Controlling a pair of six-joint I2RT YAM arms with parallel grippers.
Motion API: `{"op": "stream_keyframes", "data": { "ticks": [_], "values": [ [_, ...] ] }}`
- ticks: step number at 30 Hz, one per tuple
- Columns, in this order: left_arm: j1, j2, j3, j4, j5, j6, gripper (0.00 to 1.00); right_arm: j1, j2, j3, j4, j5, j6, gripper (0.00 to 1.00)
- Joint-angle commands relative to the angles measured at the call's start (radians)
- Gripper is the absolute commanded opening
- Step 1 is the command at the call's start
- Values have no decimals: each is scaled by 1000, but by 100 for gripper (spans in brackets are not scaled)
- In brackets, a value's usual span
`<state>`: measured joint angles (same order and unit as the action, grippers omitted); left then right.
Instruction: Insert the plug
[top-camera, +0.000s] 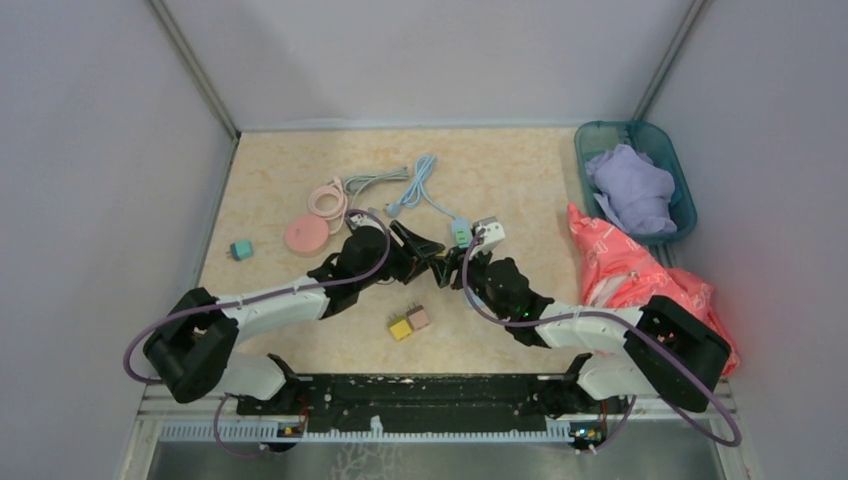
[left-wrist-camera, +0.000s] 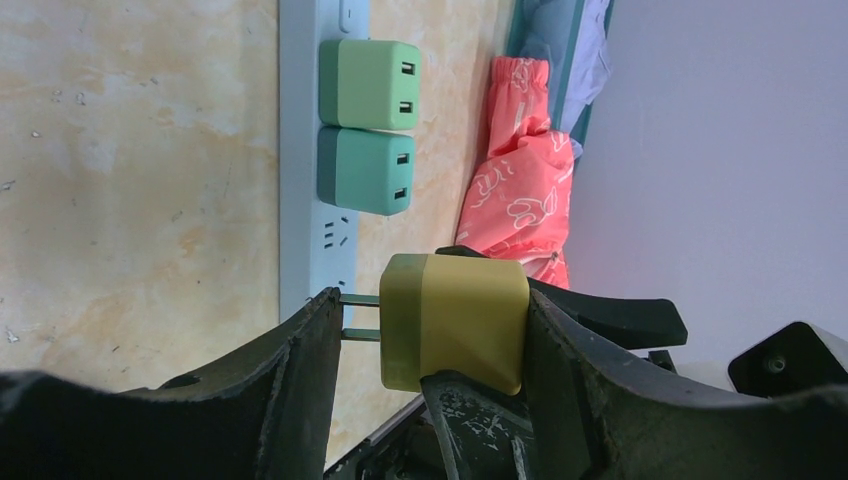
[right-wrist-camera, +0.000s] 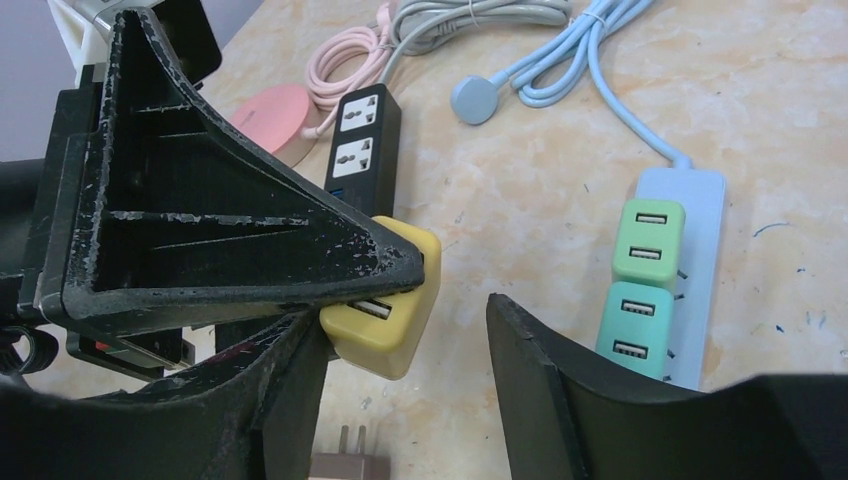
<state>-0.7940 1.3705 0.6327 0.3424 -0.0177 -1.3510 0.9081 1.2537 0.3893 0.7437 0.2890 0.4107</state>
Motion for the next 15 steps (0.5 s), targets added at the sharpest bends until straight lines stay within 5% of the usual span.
{"op": "stream_keyframes", "data": {
  "ticks": [1, 15],
  "values": [
    [3, -1, -17, 75, 45, -28, 58, 17, 17, 46, 82, 35, -19, 55],
    [1, 1, -38, 116, 71, 48, 76, 20, -50, 12, 11, 64, -43, 0]
  ]
}}
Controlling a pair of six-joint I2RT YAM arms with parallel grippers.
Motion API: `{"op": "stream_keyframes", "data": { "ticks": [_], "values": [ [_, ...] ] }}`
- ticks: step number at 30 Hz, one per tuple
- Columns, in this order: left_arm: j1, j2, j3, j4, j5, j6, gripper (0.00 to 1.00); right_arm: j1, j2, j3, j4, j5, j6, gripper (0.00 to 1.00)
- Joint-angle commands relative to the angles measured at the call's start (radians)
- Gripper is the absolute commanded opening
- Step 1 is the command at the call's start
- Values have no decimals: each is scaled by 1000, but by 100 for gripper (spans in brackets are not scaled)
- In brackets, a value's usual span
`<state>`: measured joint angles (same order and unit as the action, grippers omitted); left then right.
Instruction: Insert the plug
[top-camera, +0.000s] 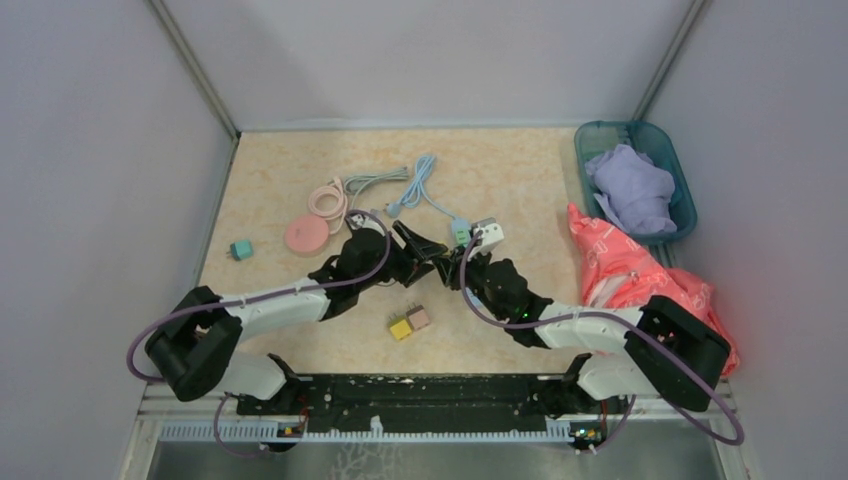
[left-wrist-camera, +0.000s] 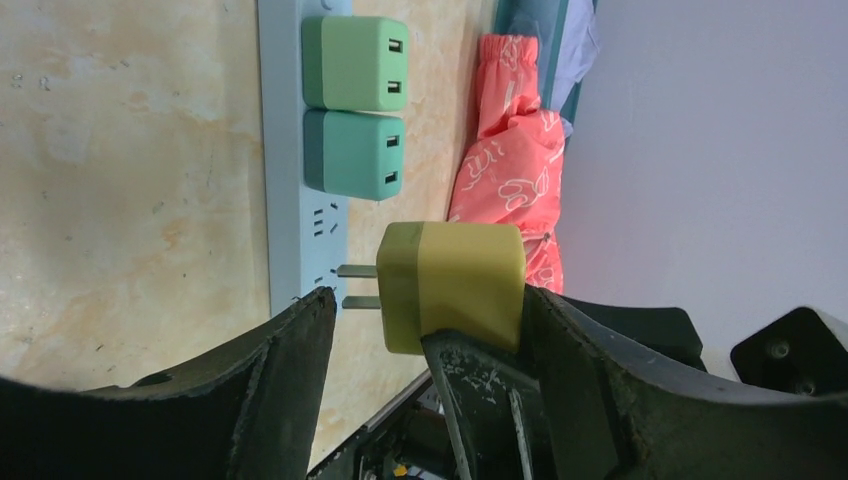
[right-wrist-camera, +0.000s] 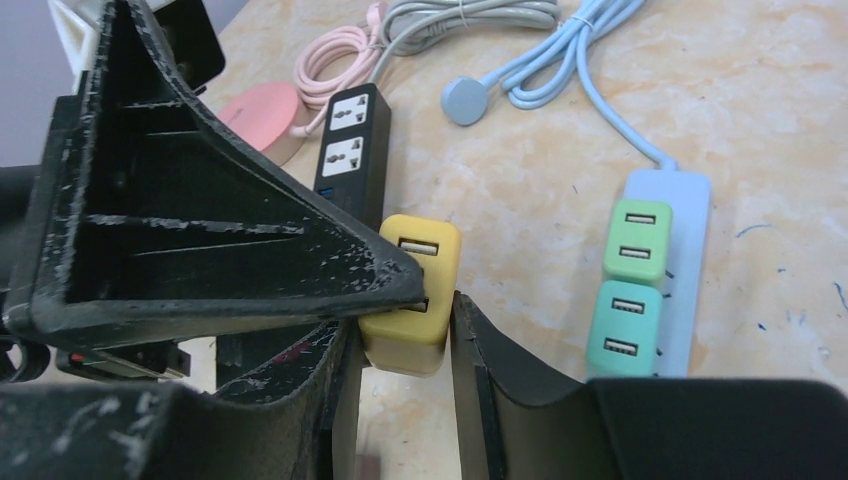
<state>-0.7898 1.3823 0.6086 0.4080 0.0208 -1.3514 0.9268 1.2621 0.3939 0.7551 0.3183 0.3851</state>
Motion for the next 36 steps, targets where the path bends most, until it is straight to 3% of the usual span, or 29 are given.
{"op": "stream_keyframes", "data": {
  "ticks": [1, 9, 15, 22, 36],
  "values": [
    [-3, -16, -14, 47, 30, 64, 79, 1, -73, 3, -18, 38, -23, 0],
    [-3, -46, -20, -3, 19, 171, 91, 1, -204, -21, -194, 67, -61, 0],
    [0, -55, -42, -28, 11, 251, 93, 2, -316, -95, -261, 112, -83, 0],
    [7, 1, -30, -29, 73, 334, 90, 0, -355, -149, -260, 154, -136, 0],
    [10, 246, 91, 1, 254, 339, 74, -4, -188, -198, -16, 138, -219, 0]
  ]
}}
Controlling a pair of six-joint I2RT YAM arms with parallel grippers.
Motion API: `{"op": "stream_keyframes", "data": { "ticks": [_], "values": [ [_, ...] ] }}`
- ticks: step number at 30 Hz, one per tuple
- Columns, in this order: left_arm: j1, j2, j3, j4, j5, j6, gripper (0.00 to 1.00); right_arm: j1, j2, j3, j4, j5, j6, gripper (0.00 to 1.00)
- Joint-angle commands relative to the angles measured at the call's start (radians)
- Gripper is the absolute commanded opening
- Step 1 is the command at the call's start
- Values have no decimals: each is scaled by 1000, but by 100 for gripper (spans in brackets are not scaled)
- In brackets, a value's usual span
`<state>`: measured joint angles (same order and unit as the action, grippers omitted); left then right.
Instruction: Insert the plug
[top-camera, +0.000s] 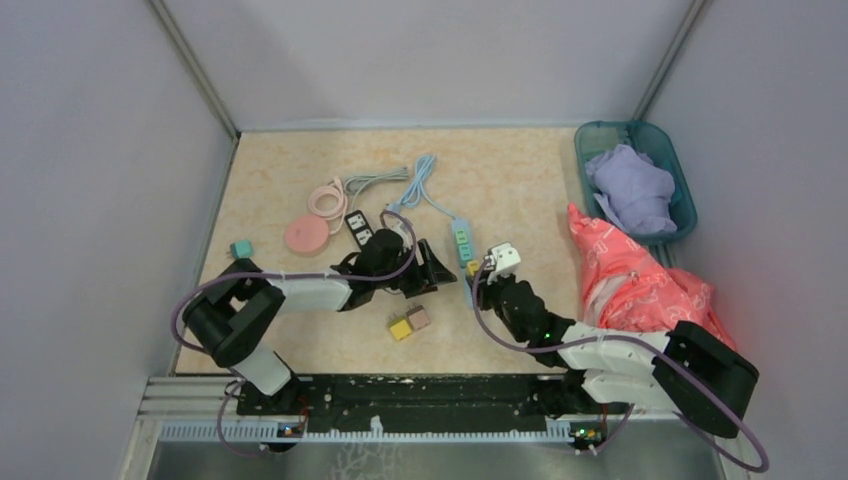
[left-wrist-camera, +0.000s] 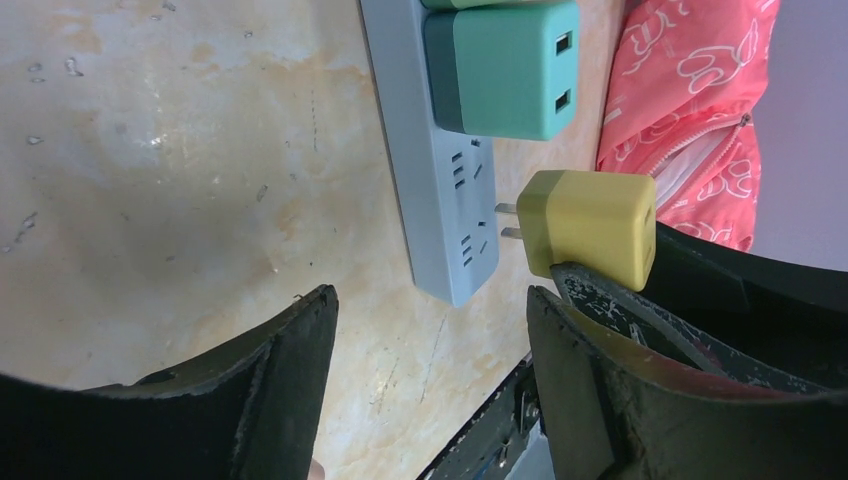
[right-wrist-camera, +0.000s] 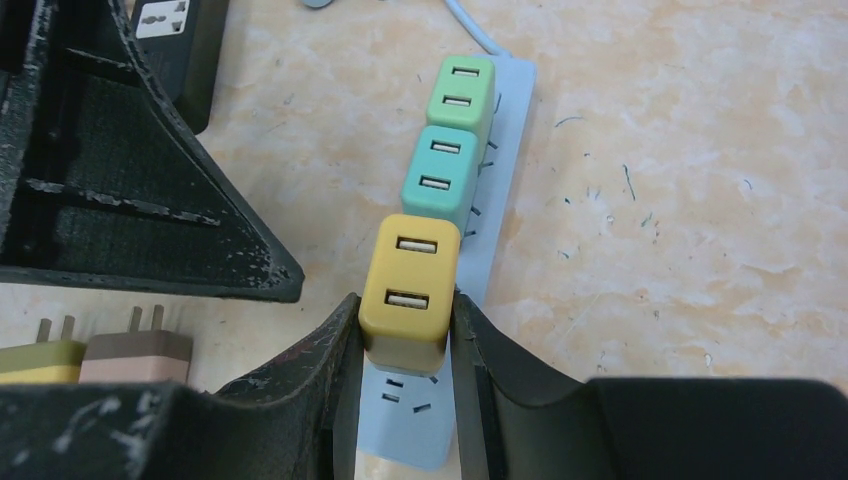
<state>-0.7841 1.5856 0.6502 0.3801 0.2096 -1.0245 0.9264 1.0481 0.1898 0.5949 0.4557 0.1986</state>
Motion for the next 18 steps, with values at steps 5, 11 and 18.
{"op": "stream_keyframes", "data": {
  "ticks": [5, 11, 18],
  "values": [
    [4, 99, 71, 19, 73, -23, 69, -30, 63, -16, 249, -28, -36, 0],
    [3, 170, 81, 62, 111, -66, 61, -45, 108, -22, 300, -43, -32, 0],
    [3, 212, 89, 84, 135, -96, 57, -54, 157, -34, 364, -61, -28, 0]
  ]
}}
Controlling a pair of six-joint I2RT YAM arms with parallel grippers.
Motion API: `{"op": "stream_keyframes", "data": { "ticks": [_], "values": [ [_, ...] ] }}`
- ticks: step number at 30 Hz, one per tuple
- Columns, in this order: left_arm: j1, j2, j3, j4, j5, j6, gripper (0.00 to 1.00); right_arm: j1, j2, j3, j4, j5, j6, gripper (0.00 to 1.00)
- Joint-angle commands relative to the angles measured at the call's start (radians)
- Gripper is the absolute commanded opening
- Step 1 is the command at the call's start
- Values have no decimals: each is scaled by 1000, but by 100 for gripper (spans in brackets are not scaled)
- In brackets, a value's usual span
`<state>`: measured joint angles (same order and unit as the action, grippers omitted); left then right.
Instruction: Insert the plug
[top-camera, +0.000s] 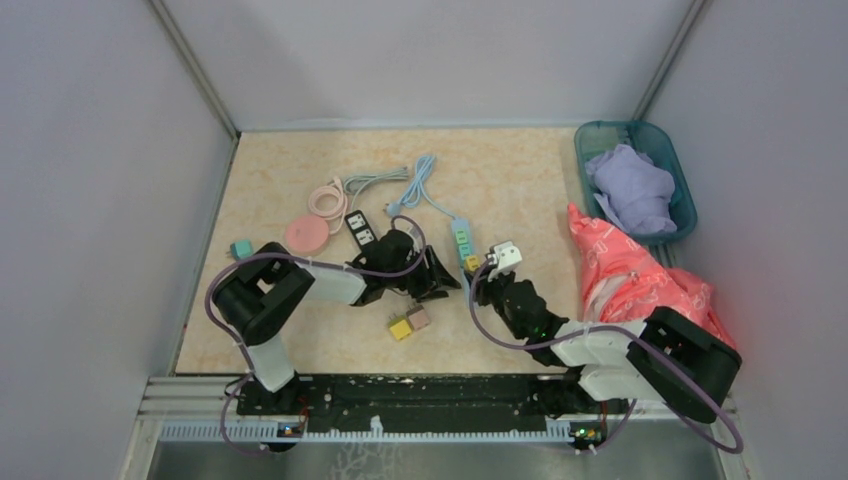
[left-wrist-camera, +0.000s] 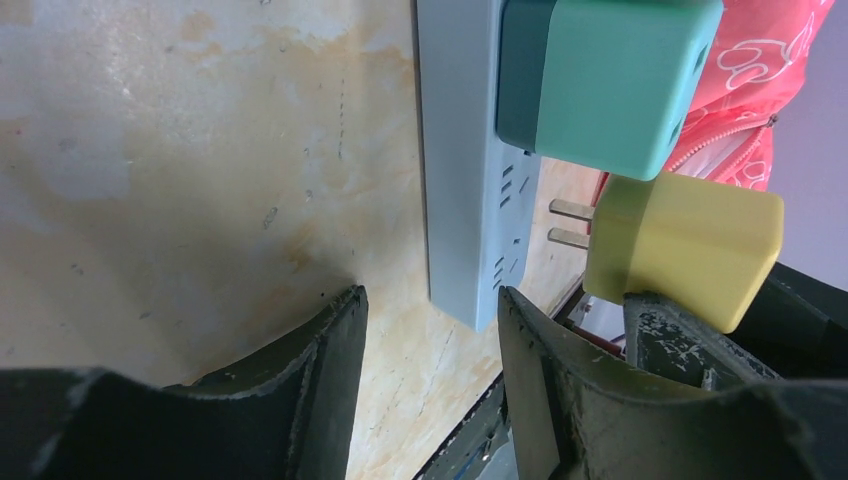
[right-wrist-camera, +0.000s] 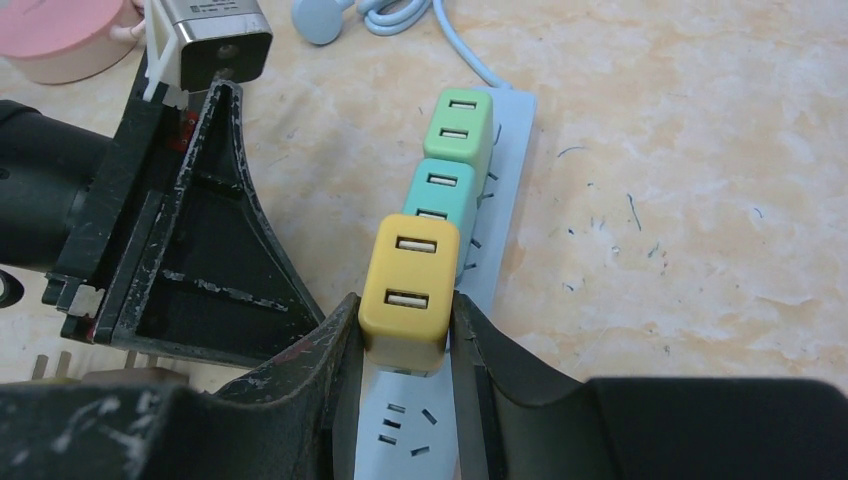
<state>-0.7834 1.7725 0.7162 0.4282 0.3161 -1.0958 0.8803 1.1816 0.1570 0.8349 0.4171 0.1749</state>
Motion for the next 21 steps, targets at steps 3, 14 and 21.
{"op": "stream_keyframes", "data": {
  "ticks": [3, 14, 21],
  "values": [
    [-2, 36, 19, 40, 31, -42, 56, -9, 49, 8, 130, -33, 2, 0],
    [-17, 70, 20, 64, 38, -78, 50, -9, 82, -15, 171, -17, 6, 0],
    [-29, 93, 31, 61, 35, -85, 47, -10, 118, -31, 204, 0, 17, 0]
  ]
}}
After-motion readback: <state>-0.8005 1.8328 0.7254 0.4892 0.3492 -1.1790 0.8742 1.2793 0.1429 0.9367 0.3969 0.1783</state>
